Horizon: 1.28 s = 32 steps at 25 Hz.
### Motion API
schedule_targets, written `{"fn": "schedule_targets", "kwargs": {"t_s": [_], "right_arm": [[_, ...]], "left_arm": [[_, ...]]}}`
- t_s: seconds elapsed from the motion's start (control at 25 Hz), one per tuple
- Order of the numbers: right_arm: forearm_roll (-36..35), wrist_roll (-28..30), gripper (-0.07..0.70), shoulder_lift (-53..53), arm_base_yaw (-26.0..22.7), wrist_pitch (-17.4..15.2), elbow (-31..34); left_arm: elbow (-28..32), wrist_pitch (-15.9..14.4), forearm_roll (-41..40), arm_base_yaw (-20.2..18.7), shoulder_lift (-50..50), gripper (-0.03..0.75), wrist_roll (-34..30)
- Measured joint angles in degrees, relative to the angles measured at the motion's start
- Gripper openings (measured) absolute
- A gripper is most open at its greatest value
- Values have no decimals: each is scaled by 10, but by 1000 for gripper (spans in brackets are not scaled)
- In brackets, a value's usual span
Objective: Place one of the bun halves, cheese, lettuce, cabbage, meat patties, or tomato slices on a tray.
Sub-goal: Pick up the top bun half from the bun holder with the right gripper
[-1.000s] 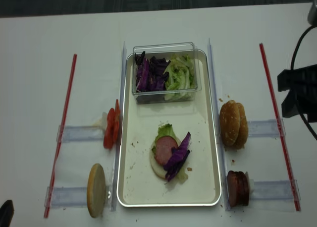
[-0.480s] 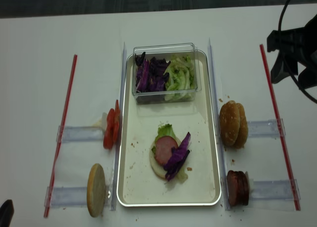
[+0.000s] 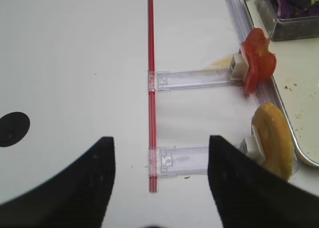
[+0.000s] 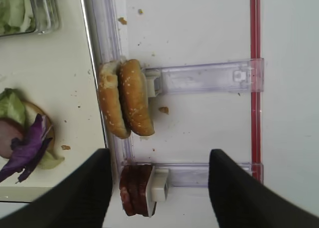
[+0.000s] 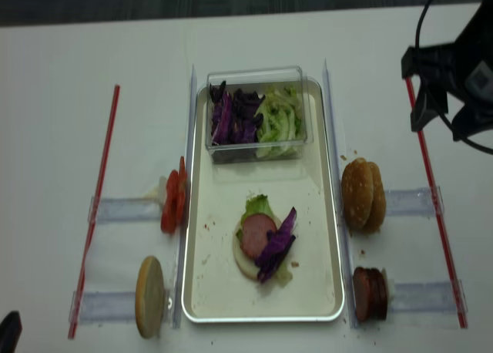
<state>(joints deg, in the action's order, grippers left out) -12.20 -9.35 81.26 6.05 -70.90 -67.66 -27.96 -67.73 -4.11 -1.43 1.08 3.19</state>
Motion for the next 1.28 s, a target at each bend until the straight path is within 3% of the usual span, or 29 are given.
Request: {"fn": "schedule_targets", "kwargs": {"t_s": [0.4,0.92,1.28], "right_arm": [[1,-27,438,62,92,15,-2],[-20,-36,438,123,103,67,-2],[-30,-36,437,169,108,75,-3]], "left_arm": [[0,0,0,0,0,417,0],[0,0,0,0,0,417,0],[0,0,0,0,0,417,0]]}}
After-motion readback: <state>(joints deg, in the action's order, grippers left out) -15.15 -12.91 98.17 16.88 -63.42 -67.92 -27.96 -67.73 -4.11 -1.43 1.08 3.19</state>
